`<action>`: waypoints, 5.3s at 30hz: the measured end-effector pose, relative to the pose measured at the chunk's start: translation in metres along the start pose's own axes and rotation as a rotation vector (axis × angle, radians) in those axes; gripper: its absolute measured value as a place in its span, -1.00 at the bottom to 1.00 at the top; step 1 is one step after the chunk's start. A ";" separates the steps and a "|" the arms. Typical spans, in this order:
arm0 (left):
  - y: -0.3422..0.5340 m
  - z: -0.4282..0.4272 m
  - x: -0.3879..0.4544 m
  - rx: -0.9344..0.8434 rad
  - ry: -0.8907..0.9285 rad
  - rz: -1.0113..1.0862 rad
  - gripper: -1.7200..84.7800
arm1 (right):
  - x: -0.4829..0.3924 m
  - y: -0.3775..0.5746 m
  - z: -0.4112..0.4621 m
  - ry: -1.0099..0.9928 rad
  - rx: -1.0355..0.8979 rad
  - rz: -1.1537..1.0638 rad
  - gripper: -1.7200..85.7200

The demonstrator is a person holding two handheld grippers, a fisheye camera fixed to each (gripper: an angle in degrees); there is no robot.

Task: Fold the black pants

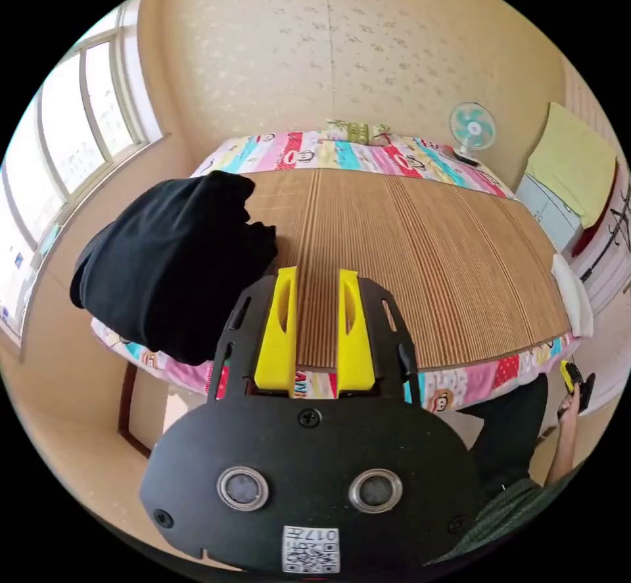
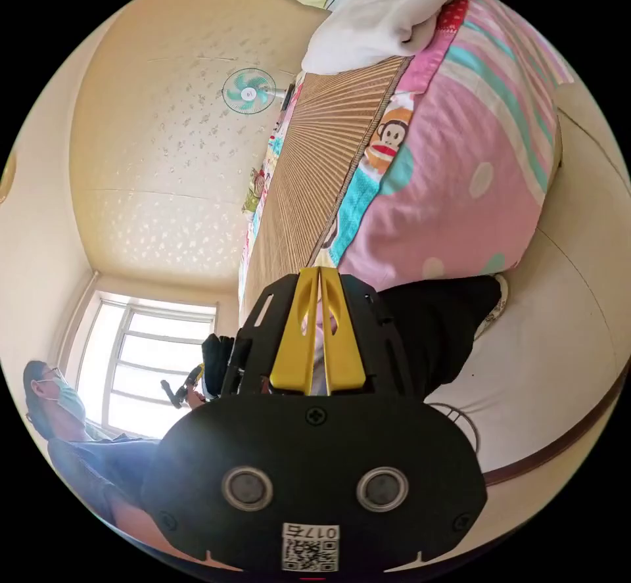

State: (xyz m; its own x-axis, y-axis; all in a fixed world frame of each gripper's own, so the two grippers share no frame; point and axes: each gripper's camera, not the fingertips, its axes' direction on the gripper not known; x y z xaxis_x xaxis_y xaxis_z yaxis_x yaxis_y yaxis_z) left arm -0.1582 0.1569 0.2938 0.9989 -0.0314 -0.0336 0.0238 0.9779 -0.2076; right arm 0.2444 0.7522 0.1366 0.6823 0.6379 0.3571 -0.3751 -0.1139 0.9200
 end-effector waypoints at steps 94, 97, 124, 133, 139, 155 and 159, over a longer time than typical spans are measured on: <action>-0.094 0.109 -0.001 -0.273 0.601 -0.161 -0.65 | -0.258 0.074 0.274 0.336 -0.392 -0.347 -0.83; -0.128 0.121 0.018 -0.355 0.844 0.005 -0.82 | -0.254 0.065 0.269 0.261 -0.391 -0.323 -0.82; -0.067 0.032 -0.155 -0.293 0.950 -0.375 -0.58 | -0.206 0.011 0.283 0.931 -0.566 -0.401 -0.92; -0.095 0.063 -0.147 -0.335 1.116 -0.412 -0.86 | -0.246 -0.051 0.201 0.400 -0.048 -0.283 -0.82; -0.108 0.004 -0.123 -0.200 1.042 -0.236 -0.92 | -0.171 -0.135 0.248 0.420 -0.143 -0.104 -0.66; -0.244 0.019 -0.077 -0.072 0.901 -0.232 -0.92 | -0.358 -0.218 0.243 0.542 0.257 -0.488 -0.88; -0.286 0.090 -0.036 -0.106 0.702 -0.305 -0.82 | -0.329 -0.314 0.347 0.600 -0.240 -0.309 -0.63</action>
State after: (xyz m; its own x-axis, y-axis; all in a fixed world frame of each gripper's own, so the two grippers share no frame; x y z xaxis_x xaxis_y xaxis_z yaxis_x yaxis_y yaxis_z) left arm -0.1970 -0.1028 0.4420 0.6887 -0.4549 -0.5647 0.2551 0.8810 -0.3986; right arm 0.3553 0.3138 -0.2134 0.3427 0.9307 -0.1279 -0.3951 0.2663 0.8792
